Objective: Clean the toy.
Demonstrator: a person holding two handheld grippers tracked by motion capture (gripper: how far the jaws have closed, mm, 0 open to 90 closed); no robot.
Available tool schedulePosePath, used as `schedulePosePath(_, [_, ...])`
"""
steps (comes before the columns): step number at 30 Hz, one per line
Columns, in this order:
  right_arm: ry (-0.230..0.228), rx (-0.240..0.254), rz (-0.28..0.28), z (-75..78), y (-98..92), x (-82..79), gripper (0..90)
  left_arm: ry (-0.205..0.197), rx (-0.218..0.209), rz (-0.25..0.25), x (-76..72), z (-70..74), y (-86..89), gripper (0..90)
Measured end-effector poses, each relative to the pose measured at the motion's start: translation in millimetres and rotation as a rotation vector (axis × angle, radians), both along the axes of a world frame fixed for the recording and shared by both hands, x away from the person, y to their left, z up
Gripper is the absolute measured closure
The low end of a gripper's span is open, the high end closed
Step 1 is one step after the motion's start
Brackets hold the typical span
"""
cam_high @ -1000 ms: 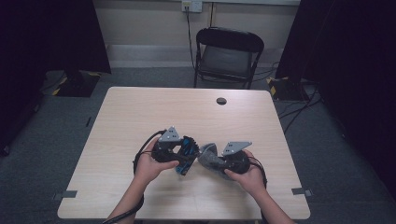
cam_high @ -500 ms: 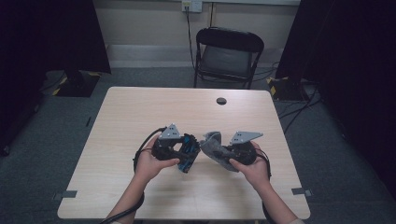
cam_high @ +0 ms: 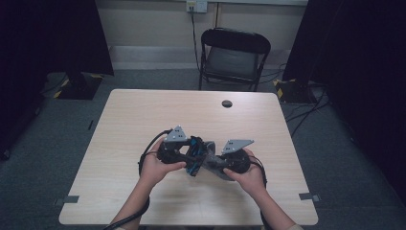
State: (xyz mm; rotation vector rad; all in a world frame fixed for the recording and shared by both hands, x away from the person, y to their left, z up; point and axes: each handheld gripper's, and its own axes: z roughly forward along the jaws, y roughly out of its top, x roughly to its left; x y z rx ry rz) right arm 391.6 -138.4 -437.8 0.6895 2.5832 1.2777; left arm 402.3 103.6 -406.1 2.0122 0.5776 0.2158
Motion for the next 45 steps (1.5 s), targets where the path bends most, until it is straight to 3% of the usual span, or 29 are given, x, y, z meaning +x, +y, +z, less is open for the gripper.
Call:
schedulePosePath(8, [0.016, -0.058, 0.035, -15.5, 9.3, -5.8, 72.1, -0.009, -0.012, 0.003, -0.2, 6.3, -1.6, 25.4])
schedulePosePath(14, [0.01, -0.076, 0.025, -15.9, 4.9, -5.9, 72.1, -0.009, -0.016, 0.005, -0.4, 6.5, 0.4, 25.4])
schedulePosePath(22, [-0.042, 0.059, -0.069, 25.0, -25.0, 6.1, 72.1, -0.009, -0.014, 0.014, -0.5, 3.0, 3.7, 25.4])
schedulePosePath(24, [-0.046, 0.086, -0.062, 32.5, -25.6, 6.2, 72.0, -0.006, -0.014, 0.016, 0.2, 2.3, 3.2, 25.4])
schedulePosePath(26, [-0.044, 0.079, -0.047, 34.1, -22.0, 5.1, 72.1, -0.008, -0.011, 0.017, 0.5, 1.9, 2.0, 25.4])
schedulePosePath(32, [-0.035, 0.041, 0.005, 20.5, -5.0, -3.5, 72.1, -0.001, -0.001, 0.022, 1.3, -0.3, 1.2, 25.4])
schedulePosePath(37, [-0.013, 0.003, 0.02, 8.7, -1.0, -5.0, 72.1, 0.001, -0.006, 0.025, 1.2, -0.9, 2.1, 25.4])
schedulePosePath(45, [0.016, -0.016, 0.029, -4.8, 4.7, -6.7, 72.1, -0.007, -0.016, 0.018, 0.4, 3.4, -1.5, 25.4])
